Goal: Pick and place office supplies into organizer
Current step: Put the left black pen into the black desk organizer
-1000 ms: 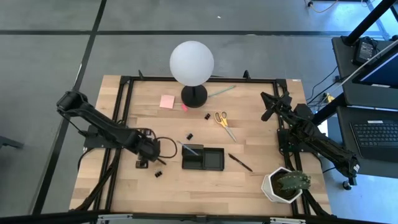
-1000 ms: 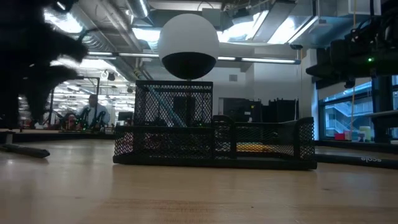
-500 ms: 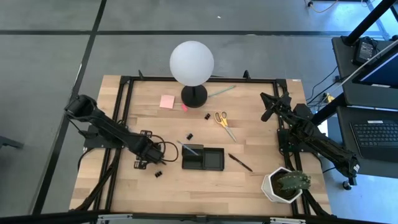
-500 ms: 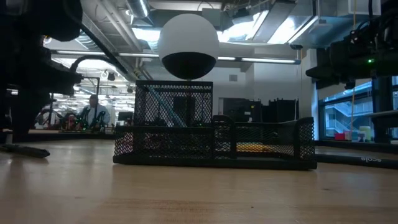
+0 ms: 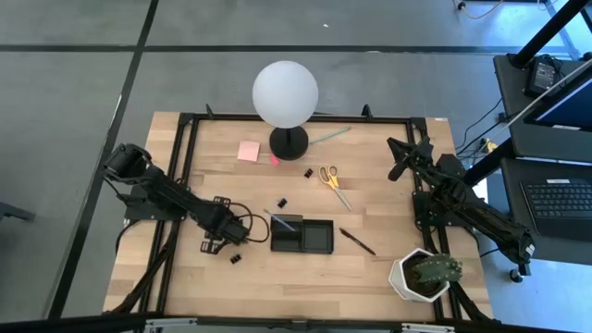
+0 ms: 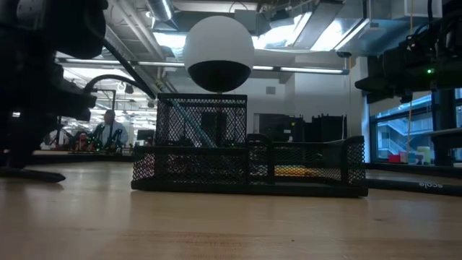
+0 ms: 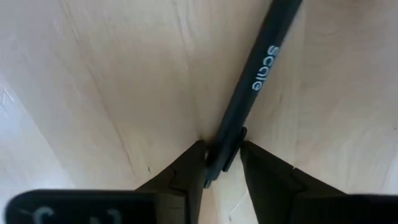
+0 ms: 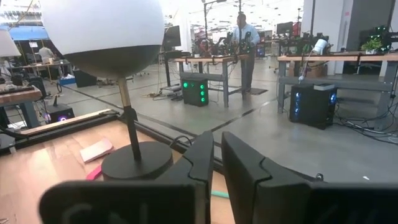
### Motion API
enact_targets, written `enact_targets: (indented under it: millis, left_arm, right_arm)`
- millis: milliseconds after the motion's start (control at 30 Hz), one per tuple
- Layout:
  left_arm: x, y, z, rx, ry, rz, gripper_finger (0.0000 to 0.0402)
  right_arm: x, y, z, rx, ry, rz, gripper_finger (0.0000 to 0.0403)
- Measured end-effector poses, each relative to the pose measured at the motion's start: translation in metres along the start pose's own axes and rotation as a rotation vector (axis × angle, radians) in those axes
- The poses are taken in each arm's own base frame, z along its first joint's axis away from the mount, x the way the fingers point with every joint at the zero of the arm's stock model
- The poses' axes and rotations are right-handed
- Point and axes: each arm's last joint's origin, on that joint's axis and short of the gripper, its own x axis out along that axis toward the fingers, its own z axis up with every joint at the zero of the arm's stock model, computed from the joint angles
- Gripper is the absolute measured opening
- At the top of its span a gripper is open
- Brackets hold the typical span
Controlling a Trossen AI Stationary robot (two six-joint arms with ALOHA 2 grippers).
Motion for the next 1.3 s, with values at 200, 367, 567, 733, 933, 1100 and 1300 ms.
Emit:
enact_targets:
  millis: [200,367,567,733,933,1100,1300]
  left_arm:
    - [0.0,0.0,0.0,-0.035,-0.013,0.002,0.0058]
    - [0.0,0.0,0.0,-0.047,-0.016,0.011,0.0043]
    - [-0.002,0.0,0.0,-0.035,-0.012,0.019,0.0038]
    - [-0.012,0.001,0.005,-0.035,-0.015,0.084,0.0035]
    - [-0.018,0.0,0.009,-0.036,-0.042,0.095,0.0027]
    - [-0.019,-0.002,0.008,-0.027,-0.038,0.091,0.0023]
    - [-0.02,-0.007,0.006,-0.014,-0.039,0.095,0.0022]
  right_arm:
    - [0.0,0.0,0.0,-0.002,0.002,0.0,0.0037]
    - [0.0,0.0,0.0,-0.002,0.002,0.0,0.0037]
    - [0.0,0.0,0.0,-0.002,0.003,0.0,0.0037]
    - [0.0,0.0,0.0,-0.002,0.003,0.0,0.0037]
    - [0.0,0.0,0.0,-0.002,0.003,0.0,0.0037]
    - [0.0,0.0,0.0,-0.002,0.003,0.0,0.0037]
    - [0.0,0.0,0.0,-0.002,0.003,0.0,0.0037]
